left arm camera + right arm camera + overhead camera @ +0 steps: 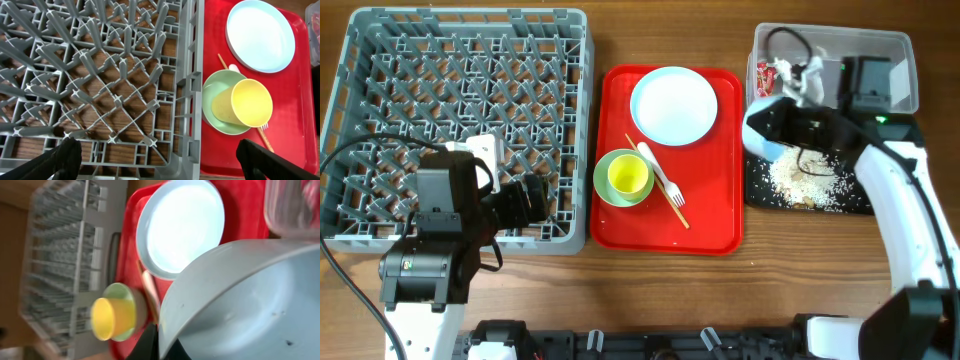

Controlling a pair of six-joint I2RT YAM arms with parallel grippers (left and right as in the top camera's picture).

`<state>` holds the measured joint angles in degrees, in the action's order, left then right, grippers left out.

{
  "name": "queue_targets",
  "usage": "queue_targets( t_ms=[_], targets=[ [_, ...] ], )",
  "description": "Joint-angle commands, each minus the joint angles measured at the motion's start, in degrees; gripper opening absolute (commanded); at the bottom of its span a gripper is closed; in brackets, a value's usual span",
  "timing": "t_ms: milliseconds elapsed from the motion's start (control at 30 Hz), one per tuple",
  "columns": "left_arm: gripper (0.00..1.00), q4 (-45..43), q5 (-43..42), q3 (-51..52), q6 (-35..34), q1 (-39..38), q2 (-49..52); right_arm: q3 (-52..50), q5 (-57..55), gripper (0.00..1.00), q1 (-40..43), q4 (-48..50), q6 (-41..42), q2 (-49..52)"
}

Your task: Sort waste into correct bins and load items into the dishwasher rack

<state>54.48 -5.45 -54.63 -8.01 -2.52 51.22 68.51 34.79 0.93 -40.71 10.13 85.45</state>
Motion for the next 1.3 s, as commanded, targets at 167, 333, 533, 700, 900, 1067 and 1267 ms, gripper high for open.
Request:
queue_targets(
  t_ms=[167,333,533,700,900,1067,1267],
  targets=[
    [1.0,-0.2,-0.5,-1.1,-0.1,-0.2,0.2,5.9,-23.4,0.04,-17.9,0.7,-7.4,-0.9],
    [1.0,-0.2,-0.5,-1.1,-0.1,-0.2,0.2,21.6,-23.4,0.04,-19.7,-8.4,-8.1,3.3],
    [1.0,-0.2,-0.5,-1.1,-0.1,-0.2,0.2,24.8,-24.5,0.05,-21.2,-2.6,-10.1,14.4],
    [1.0,-0.2,-0.5,-1.1,-0.1,-0.2,0.2,24.8,-28.7,0.04,-23.2,-4.6,-3.1,19.4],
    [1.0,-0.2,-0.5,-1.1,-0.1,-0.2,0.2,24.7,5.9,0.04,-10.8,-7.4,9.7,16.7],
    [1.0,-0.2,-0.5,-1.1,-0.1,-0.2,0.2,22.6,25.6,0.04,0.9,-15.7,2.1,16.7],
    [1.0,-0.2,-0.5,-1.1,-0.1,-0.2,0.2,7.9,34.5,0.04,13.7,-16.6,-6.5,16.7]
  ],
)
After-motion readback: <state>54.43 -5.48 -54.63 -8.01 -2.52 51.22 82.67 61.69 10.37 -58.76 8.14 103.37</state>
